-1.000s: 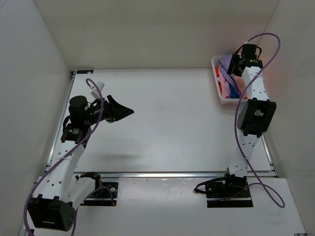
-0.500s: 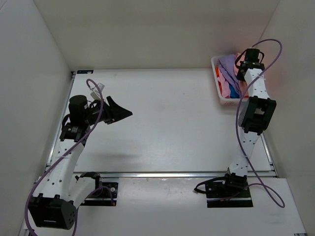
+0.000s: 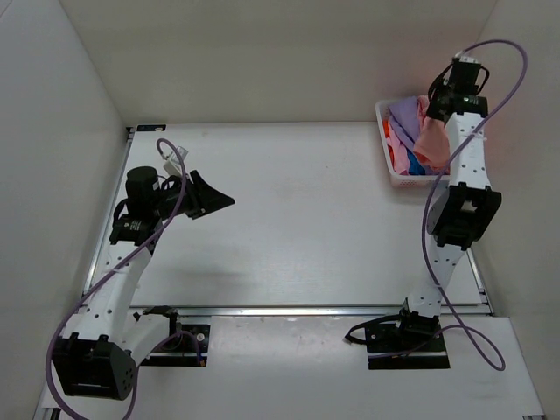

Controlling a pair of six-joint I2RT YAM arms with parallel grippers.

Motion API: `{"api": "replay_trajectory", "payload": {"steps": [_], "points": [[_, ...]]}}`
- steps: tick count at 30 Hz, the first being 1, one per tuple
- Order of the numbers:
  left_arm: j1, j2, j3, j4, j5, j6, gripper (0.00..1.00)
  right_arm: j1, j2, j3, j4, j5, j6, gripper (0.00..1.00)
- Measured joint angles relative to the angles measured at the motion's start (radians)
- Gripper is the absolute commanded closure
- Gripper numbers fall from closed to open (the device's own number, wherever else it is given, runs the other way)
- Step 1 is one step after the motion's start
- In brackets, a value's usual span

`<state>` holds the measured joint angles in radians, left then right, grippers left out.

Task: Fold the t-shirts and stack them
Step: Grab crumpled tshirt from bin with the right arm, then move the tshirt to the center of the board

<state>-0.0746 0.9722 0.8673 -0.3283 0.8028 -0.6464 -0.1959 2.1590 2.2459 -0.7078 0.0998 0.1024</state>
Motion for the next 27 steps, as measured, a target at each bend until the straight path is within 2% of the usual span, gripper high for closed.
{"api": "replay_trajectory", "payload": {"steps": [4, 7, 12, 16, 17, 18, 19, 20, 21, 23, 27], "points": [[-0.025, 0.039, 0.002, 0.023, -0.002, -0.005, 0.52, 0.029, -0.192, 0.015, 0.035, -0.15, 0.02, 1.0], [-0.038, 0.049, 0.002, 0.046, -0.003, -0.017, 0.54, 0.098, -0.36, 0.017, 0.075, -0.219, 0.027, 1.0], [-0.03, 0.045, 0.002, 0.079, -0.017, -0.052, 0.6, 0.316, -0.569, -0.031, 0.133, -0.312, 0.034, 1.0], [0.0, 0.045, 0.01, 0.093, -0.04, -0.1, 0.64, 0.509, -0.584, -0.114, 0.125, -0.36, 0.043, 1.0], [0.005, 0.045, 0.017, 0.093, -0.048, -0.109, 0.64, 0.549, -0.557, -0.121, 0.111, -0.366, 0.052, 0.97], [0.008, 0.045, 0.027, 0.09, -0.057, -0.114, 0.63, 0.576, -0.529, -0.121, 0.095, -0.37, 0.062, 0.76], [0.009, 0.045, 0.039, 0.085, -0.068, -0.115, 0.61, 0.599, -0.493, -0.117, 0.074, -0.374, 0.08, 0.64], [0.01, 0.043, 0.048, 0.077, -0.08, -0.116, 0.59, 0.617, -0.437, -0.111, 0.048, -0.378, 0.088, 0.47], [0.012, 0.037, 0.052, 0.068, -0.092, -0.115, 0.56, 0.627, -0.373, -0.103, 0.01, -0.377, 0.095, 0.37], [0.016, 0.017, 0.052, 0.033, -0.124, -0.11, 0.55, 0.625, -0.244, -0.081, -0.079, -0.373, 0.105, 0.3], [0.012, -0.006, 0.052, -0.039, -0.179, -0.085, 0.58, 0.578, -0.113, -0.101, -0.221, -0.352, 0.109, 0.31]]}}
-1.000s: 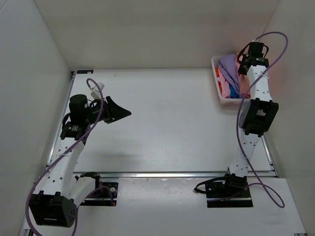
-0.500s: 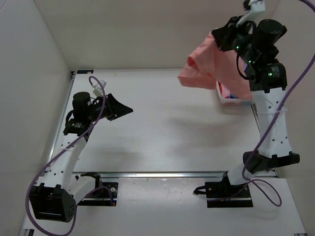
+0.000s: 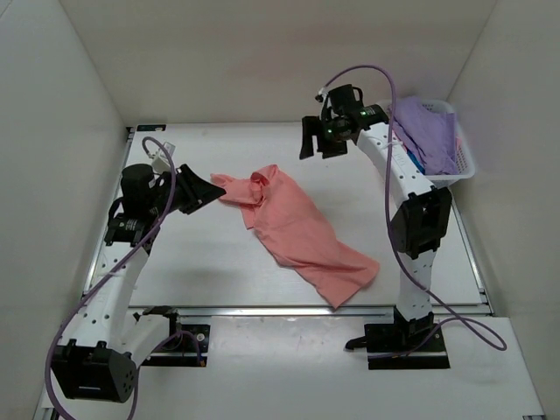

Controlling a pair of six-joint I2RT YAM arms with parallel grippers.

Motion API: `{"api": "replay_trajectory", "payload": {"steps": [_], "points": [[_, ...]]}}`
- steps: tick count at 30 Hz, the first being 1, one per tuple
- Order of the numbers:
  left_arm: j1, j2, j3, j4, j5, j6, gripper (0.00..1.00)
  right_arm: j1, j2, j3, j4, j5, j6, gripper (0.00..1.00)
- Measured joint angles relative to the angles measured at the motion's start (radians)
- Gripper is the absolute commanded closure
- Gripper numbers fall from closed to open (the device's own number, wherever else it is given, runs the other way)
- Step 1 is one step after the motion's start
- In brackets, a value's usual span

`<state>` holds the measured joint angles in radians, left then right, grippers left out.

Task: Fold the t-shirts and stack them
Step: Move the tshirt to the center of the board, then flatten out the tshirt

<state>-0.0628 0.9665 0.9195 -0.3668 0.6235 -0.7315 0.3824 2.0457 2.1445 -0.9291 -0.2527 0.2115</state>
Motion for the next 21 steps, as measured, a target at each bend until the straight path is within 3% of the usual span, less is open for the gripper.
{"api": "replay_trajectory", "payload": {"steps": [6, 13, 21], "points": [[-0.085, 0.094, 0.005, -0.114, -0.068, 0.039, 0.57, -0.092, -0.098, -0.125, -0.057, 0.045, 0.002, 0.38], [-0.14, 0.279, 0.015, -0.167, -0.188, 0.033, 0.48, -0.093, -0.359, -0.469, -0.037, 0.042, -0.011, 0.44], [-0.206, 0.591, 0.22, -0.135, -0.298, -0.025, 0.35, -0.087, -0.556, -0.869, -0.034, 0.004, -0.012, 0.43]]}}
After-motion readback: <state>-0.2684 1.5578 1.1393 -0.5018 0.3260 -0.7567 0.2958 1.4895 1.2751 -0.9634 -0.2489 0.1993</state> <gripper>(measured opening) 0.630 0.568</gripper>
